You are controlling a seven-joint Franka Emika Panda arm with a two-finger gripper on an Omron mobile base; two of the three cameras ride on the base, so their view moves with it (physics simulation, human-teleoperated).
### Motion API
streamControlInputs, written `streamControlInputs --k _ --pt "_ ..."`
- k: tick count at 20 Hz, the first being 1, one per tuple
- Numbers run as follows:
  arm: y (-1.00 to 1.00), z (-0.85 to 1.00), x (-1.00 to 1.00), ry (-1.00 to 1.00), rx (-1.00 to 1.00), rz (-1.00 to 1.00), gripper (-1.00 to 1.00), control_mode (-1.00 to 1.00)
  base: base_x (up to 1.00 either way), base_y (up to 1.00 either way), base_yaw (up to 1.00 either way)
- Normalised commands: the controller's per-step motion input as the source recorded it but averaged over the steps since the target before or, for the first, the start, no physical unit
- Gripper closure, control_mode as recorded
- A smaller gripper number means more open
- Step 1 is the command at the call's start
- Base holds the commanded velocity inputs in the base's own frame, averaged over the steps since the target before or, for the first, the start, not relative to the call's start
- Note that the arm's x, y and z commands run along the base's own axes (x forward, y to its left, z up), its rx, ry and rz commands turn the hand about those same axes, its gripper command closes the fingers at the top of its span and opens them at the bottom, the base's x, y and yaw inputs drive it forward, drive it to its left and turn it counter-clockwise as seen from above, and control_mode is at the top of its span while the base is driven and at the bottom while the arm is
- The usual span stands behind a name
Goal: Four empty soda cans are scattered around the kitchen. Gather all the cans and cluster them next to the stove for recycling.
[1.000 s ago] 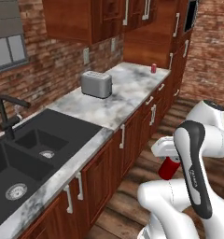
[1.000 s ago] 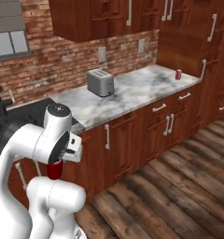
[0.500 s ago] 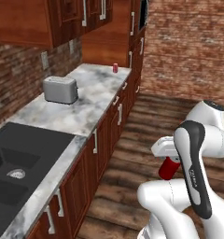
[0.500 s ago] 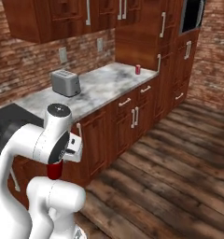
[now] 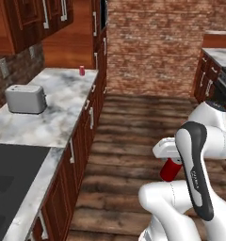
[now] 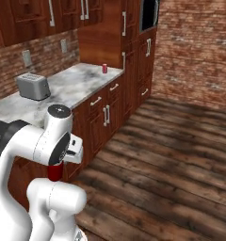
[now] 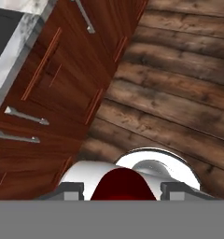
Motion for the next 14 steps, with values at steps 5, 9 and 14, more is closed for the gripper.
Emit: streamControlInputs --k 5,9,14 --pt "0.0 0.0 0.0 0.0 0.0 0.0 1.0 1.0 0.32 -0.08 -0.31" --pt "0.0 0.0 0.0 0.0 0.0 0.0 1.0 1.0 0.58 0.0 -0.22" --pt "0.0 0.0 0.0 0.0 0.0 0.0 1.0 1.0 0.67 0.0 -0.17"
